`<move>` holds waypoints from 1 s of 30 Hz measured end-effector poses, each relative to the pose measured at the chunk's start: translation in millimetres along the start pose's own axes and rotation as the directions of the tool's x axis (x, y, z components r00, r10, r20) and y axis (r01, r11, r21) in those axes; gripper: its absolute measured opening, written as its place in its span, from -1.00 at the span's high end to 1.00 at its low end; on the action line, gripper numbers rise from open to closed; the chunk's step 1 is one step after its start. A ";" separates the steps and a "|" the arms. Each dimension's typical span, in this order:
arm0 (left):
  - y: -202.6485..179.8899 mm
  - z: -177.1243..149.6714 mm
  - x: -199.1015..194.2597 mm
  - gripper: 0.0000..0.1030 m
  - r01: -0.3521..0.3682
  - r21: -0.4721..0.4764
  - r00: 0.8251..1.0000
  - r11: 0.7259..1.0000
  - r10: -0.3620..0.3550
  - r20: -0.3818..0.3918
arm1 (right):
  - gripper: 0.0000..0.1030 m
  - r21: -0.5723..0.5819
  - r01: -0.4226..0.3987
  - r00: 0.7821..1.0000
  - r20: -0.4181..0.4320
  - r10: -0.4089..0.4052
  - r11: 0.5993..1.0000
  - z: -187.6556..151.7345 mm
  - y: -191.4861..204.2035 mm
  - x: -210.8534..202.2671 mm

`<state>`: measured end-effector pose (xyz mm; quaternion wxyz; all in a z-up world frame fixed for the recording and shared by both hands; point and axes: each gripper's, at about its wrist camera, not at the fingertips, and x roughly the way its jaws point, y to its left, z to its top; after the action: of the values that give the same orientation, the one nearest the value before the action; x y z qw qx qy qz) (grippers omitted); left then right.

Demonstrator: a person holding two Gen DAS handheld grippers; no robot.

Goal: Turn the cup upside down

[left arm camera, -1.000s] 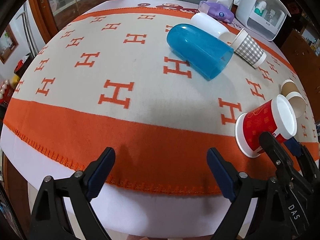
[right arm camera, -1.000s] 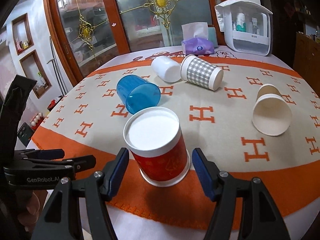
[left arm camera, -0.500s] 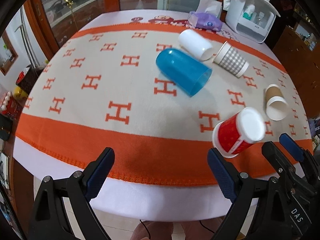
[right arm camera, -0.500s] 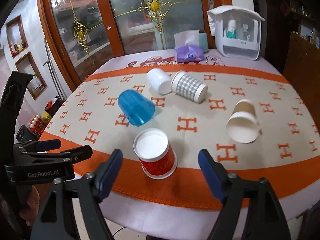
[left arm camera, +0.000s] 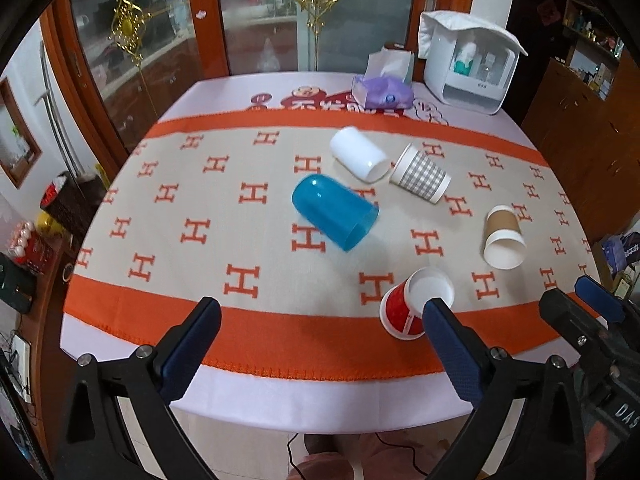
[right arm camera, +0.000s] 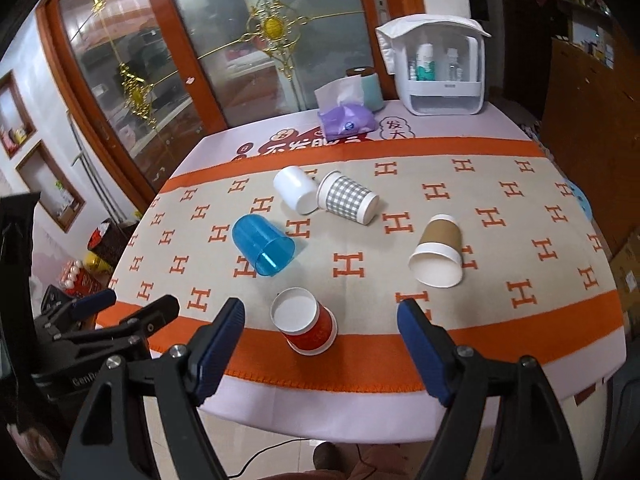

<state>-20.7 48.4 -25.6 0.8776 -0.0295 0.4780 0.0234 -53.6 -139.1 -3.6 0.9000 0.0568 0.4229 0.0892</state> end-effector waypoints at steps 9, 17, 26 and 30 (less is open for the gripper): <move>-10.0 5.3 -22.3 -0.94 -0.034 0.002 0.999 0.999 0.034 0.035 | -0.54 0.018 0.035 0.999 0.016 -0.036 0.999 6.4 0.0 -20.0; -17.5 5.9 -27.3 -0.94 -0.038 0.011 0.998 0.999 0.037 0.043 | -0.54 0.014 0.057 0.998 0.041 -0.057 0.998 7.6 1.9 -27.9; -24.8 6.9 -29.2 -0.94 -0.028 0.021 0.998 0.999 0.027 0.050 | -0.54 -0.009 0.064 0.996 0.061 -0.064 0.998 7.6 7.6 -32.1; -25.7 6.7 -30.4 -0.94 -0.024 0.023 0.998 0.999 0.023 0.054 | -0.54 -0.005 0.064 0.996 0.057 -0.063 0.998 7.9 7.5 -31.4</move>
<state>-29.8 22.8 4.3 0.8899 -0.0128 0.4550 0.0288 -68.1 -138.5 26.4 0.9143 0.0430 0.3983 0.0602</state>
